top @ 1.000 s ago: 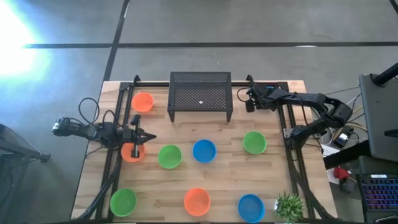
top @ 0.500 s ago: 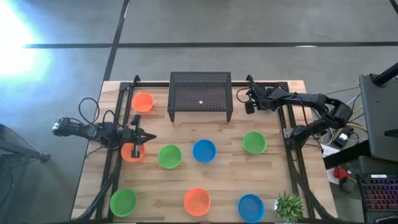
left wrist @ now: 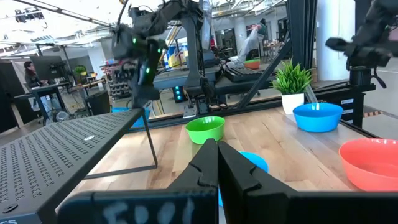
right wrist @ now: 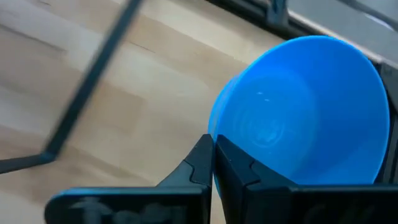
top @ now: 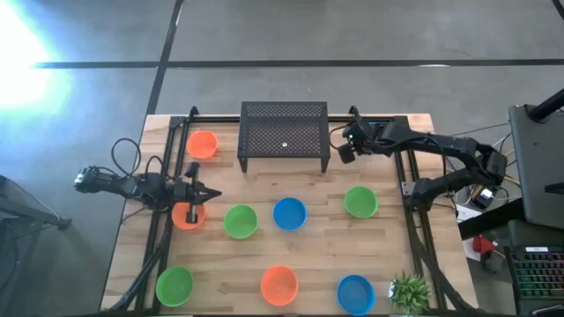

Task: Pick & Place Mini bowls
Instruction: Put the top blue bowl on the shelf

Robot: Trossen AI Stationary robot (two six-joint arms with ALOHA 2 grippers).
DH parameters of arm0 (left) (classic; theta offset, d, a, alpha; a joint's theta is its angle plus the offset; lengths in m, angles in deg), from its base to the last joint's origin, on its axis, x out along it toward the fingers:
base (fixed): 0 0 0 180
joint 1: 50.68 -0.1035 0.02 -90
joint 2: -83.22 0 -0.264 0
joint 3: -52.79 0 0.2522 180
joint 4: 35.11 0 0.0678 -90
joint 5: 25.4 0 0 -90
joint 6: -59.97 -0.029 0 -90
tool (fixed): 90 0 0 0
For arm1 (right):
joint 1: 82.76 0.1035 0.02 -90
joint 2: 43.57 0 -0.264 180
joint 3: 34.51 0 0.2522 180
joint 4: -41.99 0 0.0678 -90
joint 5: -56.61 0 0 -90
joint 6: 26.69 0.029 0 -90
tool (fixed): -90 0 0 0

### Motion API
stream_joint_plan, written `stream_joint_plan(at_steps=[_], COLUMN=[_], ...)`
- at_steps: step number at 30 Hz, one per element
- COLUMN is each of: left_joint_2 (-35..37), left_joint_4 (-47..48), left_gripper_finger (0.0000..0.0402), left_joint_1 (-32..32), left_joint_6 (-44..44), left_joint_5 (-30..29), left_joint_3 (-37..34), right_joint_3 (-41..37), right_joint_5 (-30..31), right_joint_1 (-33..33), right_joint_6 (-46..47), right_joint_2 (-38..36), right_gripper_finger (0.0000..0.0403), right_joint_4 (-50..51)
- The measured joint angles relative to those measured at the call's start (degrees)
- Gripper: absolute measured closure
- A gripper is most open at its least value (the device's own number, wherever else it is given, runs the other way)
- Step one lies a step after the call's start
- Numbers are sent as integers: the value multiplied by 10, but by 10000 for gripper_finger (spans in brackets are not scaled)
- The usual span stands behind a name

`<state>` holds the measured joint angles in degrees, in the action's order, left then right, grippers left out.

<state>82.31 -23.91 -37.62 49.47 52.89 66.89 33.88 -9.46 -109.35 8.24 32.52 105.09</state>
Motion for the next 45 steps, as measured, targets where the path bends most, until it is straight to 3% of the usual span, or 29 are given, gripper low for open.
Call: stream_joint_plan(at_steps=[10, 17, 23, 33, 45], left_joint_2=[0, 0, 0, 0, 0], left_joint_4=[0, 0, 0, 0, 0], left_gripper_finger=[402, 402, 402, 402, 402], left_joint_1=[0, 0, 0, 0, 0], left_joint_6=[0, 0, 0, -2, -2], left_joint_5=[0, 0, -1, -4, -4], left_joint_3=[0, 0, 0, 0, 0], right_joint_3=[157, 214, 236, 237, 236], right_joint_5=[32, 31, 22, -62, -77], right_joint_1=[50, 53, 67, 83, 84], right_joint_6=[-51, -94, -132, -234, -264], right_joint_2=[20, 21, 21, 21, 21], right_gripper_finger=[395, 394, 394, 394, 394], right_joint_4=[90, 90, 73, -25, -43])
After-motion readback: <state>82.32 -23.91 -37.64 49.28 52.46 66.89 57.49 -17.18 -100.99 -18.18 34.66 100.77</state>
